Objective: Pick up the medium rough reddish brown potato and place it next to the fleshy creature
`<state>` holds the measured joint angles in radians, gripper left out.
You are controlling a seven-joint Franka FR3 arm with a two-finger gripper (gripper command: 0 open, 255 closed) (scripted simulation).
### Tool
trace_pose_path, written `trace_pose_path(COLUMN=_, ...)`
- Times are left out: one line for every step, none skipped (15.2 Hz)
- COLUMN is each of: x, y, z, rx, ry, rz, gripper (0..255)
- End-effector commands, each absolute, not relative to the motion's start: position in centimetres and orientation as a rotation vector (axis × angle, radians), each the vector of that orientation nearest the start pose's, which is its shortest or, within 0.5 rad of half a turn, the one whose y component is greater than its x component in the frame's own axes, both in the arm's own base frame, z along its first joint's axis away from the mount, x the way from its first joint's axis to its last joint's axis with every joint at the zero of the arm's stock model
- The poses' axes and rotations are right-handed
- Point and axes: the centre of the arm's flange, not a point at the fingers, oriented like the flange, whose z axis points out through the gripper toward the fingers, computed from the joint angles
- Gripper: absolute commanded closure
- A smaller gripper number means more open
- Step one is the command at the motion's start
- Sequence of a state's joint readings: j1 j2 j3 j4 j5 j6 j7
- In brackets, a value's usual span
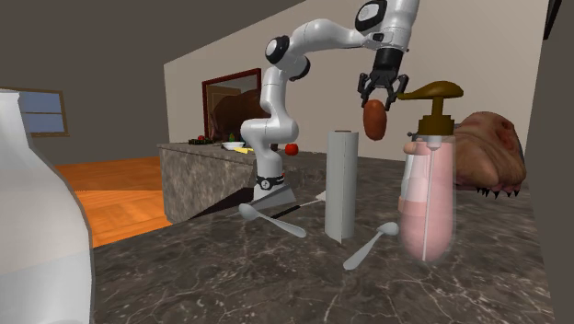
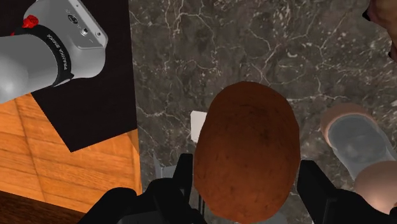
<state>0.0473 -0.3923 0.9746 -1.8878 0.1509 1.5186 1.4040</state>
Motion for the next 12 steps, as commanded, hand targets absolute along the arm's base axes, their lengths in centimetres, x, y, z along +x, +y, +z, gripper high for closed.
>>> trace_pose_path(x=17.9, y=44.7, z=56.3, rx=-3.246, ry=0.734, rz=-0.18, gripper=255)
trace_pose_path(x=17.9, y=44.7, z=55.8, rx=-3.246, ry=0.734, rz=-0.18, gripper=255)
trace_pose_path(x=17.9, y=44.7, z=55.3, rx=-3.246, ry=0.734, rz=-0.18, gripper=255)
trace_pose_path(x=17.9, y=44.7, z=54.8, rx=-3.246, ry=0.734, rz=-0.18, gripper=255)
trace_pose_path(x=17.9, y=44.7, z=54.2, rx=-3.246, ry=0.734, rz=-0.18, gripper=255)
trace_pose_path(x=17.9, y=44.7, z=53.7, rx=-3.246, ry=0.734, rz=-0.18, gripper=255)
trace_pose_path(x=17.9, y=44.7, z=53.2, rx=-3.246, ry=0.734, rz=-0.18, gripper=255)
trace_pose_path(x=17.9, y=44.7, z=52.6, rx=-3.246, ry=0.734, rz=-0.18, gripper=255)
trace_pose_path(x=17.9, y=44.7, z=52.1, rx=-3.246, ry=0.734, rz=-0.18, gripper=255)
trace_pose_path(x=17.9, y=44.7, z=51.6, rx=-3.246, ry=0.734, rz=-0.18, gripper=255)
trace_pose_path(x=17.9, y=44.7, z=51.1, rx=-3.246, ry=0.734, rz=-0.18, gripper=255)
trace_pose_path(x=17.9, y=44.7, z=50.5, rx=-3.246, ry=0.734, rz=-0.18, gripper=255)
